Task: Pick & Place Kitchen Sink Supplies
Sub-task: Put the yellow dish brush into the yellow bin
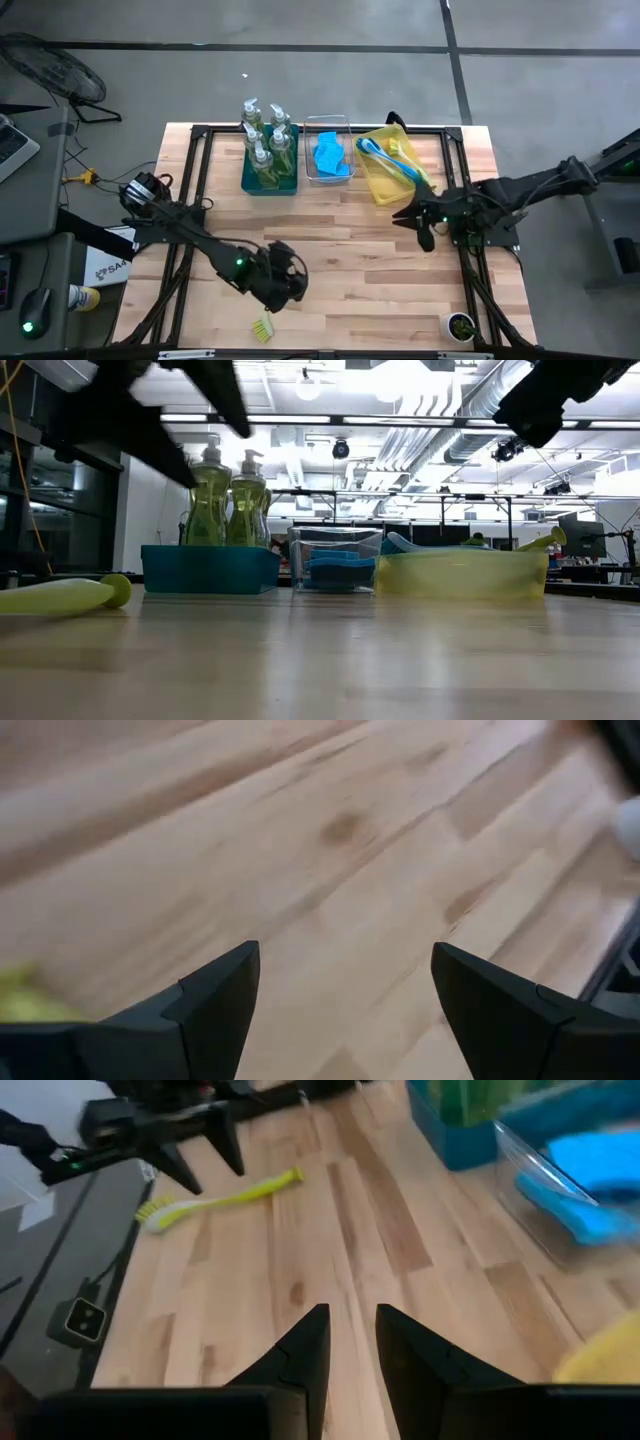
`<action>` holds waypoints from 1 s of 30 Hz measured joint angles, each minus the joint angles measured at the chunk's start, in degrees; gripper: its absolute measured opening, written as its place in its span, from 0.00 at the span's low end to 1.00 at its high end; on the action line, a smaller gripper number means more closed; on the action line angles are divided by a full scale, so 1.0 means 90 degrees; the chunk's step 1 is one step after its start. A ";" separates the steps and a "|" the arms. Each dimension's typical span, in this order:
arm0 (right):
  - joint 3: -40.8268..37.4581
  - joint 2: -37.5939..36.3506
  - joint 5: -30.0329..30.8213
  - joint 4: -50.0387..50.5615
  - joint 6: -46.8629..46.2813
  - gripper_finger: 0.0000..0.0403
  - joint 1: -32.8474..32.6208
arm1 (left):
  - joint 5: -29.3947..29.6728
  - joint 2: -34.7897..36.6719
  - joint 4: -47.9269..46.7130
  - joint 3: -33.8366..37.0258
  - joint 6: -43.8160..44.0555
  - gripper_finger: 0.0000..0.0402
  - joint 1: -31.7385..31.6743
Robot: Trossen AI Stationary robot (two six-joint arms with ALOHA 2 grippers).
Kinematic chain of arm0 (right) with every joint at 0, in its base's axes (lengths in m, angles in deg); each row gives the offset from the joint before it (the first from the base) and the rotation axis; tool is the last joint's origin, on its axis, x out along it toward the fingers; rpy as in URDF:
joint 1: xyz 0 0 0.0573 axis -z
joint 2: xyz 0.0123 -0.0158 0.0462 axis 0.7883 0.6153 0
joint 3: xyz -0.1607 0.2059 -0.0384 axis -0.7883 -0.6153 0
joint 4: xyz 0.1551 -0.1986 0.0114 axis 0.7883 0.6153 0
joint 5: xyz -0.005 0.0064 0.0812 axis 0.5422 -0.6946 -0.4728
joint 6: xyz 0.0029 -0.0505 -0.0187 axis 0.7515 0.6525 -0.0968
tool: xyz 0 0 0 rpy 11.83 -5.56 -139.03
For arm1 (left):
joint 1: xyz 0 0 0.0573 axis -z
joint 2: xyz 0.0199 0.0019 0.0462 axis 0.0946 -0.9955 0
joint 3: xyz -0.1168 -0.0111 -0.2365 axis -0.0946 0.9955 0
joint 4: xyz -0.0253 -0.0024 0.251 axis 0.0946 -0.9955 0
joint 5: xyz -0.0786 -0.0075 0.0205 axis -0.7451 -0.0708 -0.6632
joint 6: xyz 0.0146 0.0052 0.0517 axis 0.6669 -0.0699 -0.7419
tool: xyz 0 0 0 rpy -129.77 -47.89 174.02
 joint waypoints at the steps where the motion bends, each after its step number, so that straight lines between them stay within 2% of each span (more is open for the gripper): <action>1: -0.0129 0.0004 0.0079 -0.0262 0.0033 0.19 -0.0102 | -0.0100 0.0000 -0.0241 -0.0065 0.0295 0.72 0.0033; 4: -0.0506 0.0009 0.0333 -0.0903 0.0051 0.19 -0.0383 | -0.0641 0.0002 -0.0746 -0.0160 0.1152 0.72 0.0044; 10: -0.1134 0.0009 0.0543 -0.2065 -0.0009 0.19 -0.0893 | -0.1609 -0.0151 -0.1300 -0.0151 0.2278 0.72 0.0106; 15: -0.1424 0.0012 0.0829 -0.2504 -0.0051 0.19 -0.1286 | -0.2539 -0.0478 -0.1767 -0.0148 0.3130 0.72 0.0218; 23: -0.1495 0.0095 0.1335 -0.2598 -0.0212 0.19 -0.1899 | -0.2818 -0.0817 -0.1887 -0.0148 0.3620 0.72 0.0223; 30: -0.1492 0.0196 0.1777 -0.2562 -0.0362 0.19 -0.2506 | -0.3644 -0.1228 -0.1316 -0.0148 0.3752 0.72 0.0309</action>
